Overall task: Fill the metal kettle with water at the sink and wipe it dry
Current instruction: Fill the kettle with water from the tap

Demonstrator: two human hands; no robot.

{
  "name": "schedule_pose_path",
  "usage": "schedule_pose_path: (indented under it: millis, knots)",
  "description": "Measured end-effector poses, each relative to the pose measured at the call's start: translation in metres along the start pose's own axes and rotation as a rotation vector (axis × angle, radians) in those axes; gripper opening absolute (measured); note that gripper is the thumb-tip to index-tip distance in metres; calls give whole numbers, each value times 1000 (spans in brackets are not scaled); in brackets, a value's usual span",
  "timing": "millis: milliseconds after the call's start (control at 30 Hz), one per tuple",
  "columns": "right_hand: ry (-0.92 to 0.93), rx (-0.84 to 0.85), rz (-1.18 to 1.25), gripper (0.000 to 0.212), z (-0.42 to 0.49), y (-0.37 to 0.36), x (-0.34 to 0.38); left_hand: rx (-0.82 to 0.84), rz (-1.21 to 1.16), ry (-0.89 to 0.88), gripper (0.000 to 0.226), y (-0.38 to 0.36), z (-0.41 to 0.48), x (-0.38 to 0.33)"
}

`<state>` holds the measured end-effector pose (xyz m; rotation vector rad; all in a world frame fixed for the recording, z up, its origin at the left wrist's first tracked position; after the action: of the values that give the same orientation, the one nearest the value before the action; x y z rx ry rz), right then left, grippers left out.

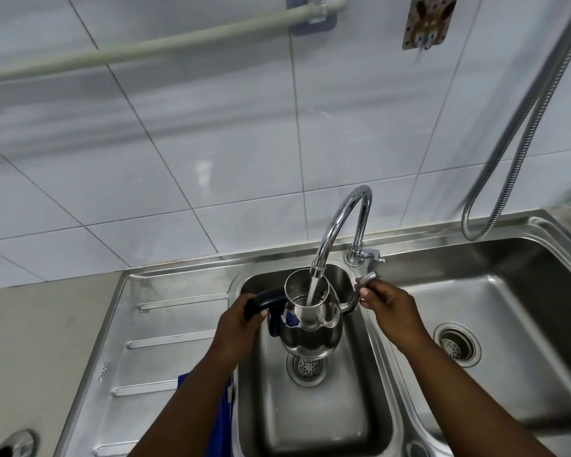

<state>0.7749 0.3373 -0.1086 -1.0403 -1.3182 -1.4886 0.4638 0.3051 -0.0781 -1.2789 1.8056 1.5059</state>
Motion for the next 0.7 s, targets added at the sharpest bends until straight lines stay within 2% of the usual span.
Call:
schedule_pose_path:
  millis: [700]
  knots:
    - [15,13,-28,10,9,-6,-11,-3,11,23,19,2,6,2]
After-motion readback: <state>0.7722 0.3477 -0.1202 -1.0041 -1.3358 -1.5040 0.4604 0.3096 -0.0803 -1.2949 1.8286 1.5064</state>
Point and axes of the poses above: each hand's wrist, its own z-axis towards the middle knuckle, its own y-axis out of the back of the hand, x = y × z, the point moved 7 cm from there along z, towards the middle knuckle, and after that the axes turned 10 degrees about y, right-handed, at the moved point
